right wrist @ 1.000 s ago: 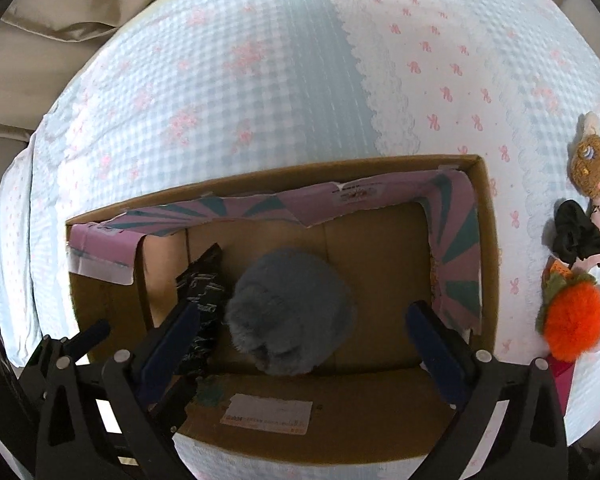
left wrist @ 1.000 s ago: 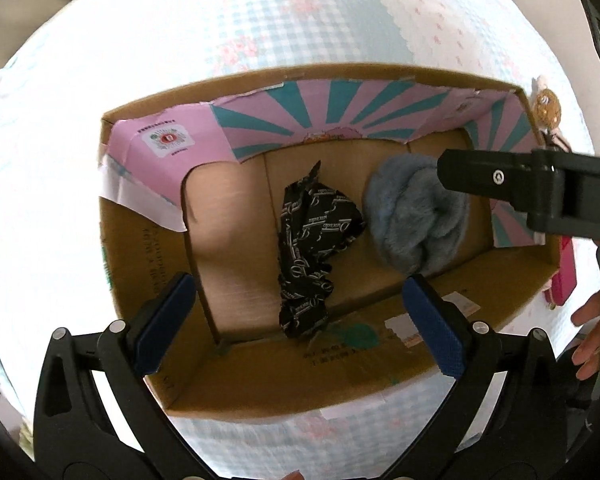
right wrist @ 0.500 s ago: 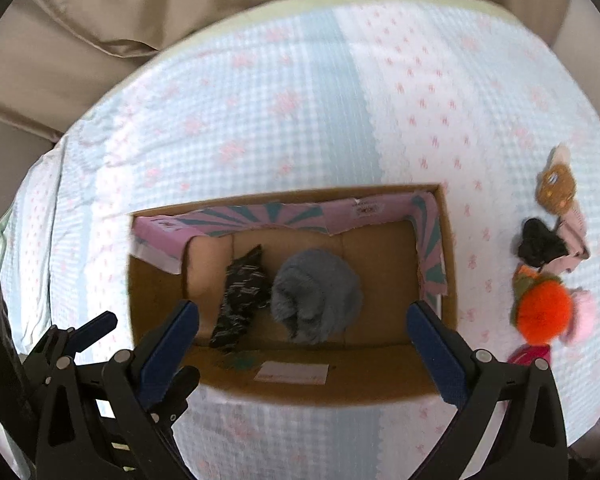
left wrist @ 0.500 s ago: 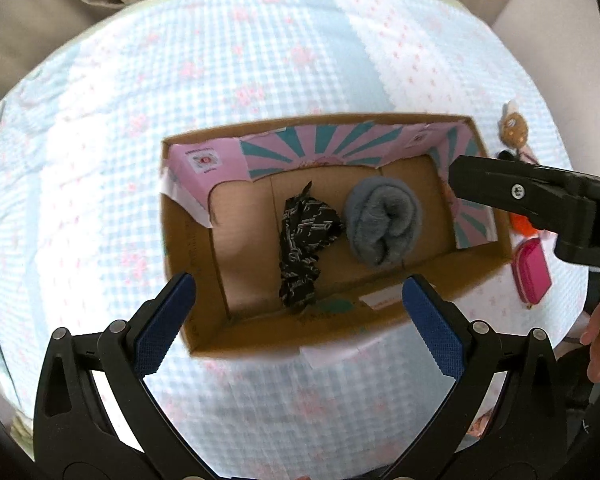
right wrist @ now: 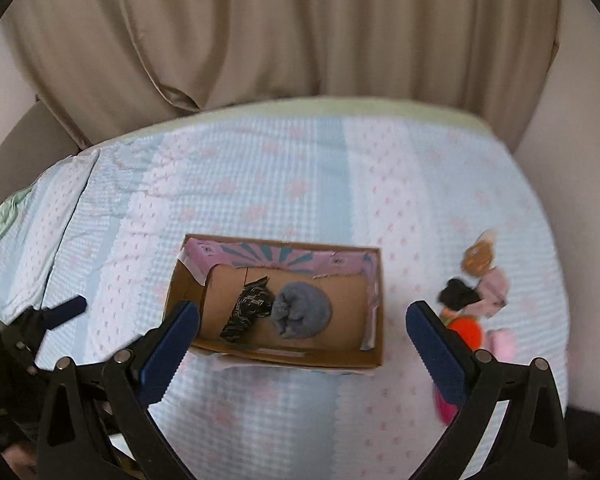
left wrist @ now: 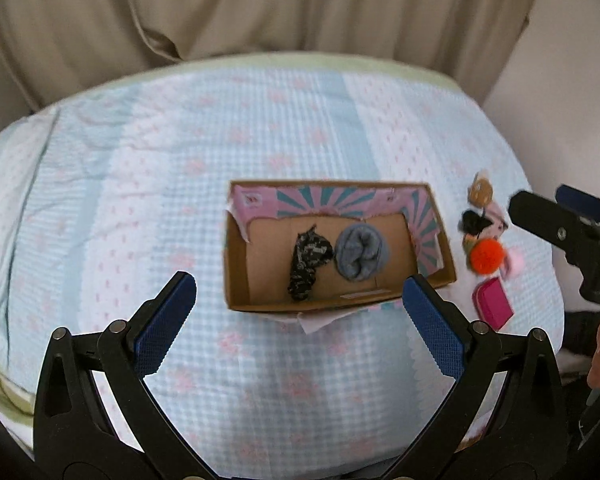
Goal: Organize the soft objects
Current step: 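Move both tools back toward the remaining pile of soft items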
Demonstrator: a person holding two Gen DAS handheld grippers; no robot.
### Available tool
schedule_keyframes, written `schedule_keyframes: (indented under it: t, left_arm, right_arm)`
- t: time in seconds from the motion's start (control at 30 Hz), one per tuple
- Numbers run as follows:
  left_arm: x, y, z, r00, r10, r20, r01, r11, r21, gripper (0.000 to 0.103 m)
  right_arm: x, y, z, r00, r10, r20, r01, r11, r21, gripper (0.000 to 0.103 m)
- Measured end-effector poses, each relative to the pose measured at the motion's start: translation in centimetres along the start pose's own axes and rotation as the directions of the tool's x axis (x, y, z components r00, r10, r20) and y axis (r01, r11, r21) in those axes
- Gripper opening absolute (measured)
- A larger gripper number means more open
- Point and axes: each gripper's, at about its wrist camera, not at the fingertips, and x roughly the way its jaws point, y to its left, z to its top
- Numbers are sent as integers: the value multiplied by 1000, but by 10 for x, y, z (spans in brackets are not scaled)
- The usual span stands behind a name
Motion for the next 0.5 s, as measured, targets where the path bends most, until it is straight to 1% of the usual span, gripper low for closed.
schedule_keyframes:
  t: [0.1, 0.17, 0.33, 0.5]
  left_arm:
    - [-30, 5, -4, 998, -1, 61, 3, 1000, -27, 103]
    - [-45, 6, -6, 996, 5, 93, -2, 1000, -30, 103]
    - [-73, -1, -8, 988, -8, 156, 13, 999, -31, 103]
    - [-86, -17, -5, 983, -33, 183, 38, 999, -22, 103]
  right_arm:
    - [-27, 4, -9, 998, -10, 67, 12, 1000, -26, 103]
    - [-41, 6, -15, 995, -22, 94, 24, 999, -26, 103]
    - [-73, -5, -30, 987, -40, 157, 35, 999, 34, 103]
    - [-96, -34, -43, 980, -70, 184, 53, 994, 99, 103]
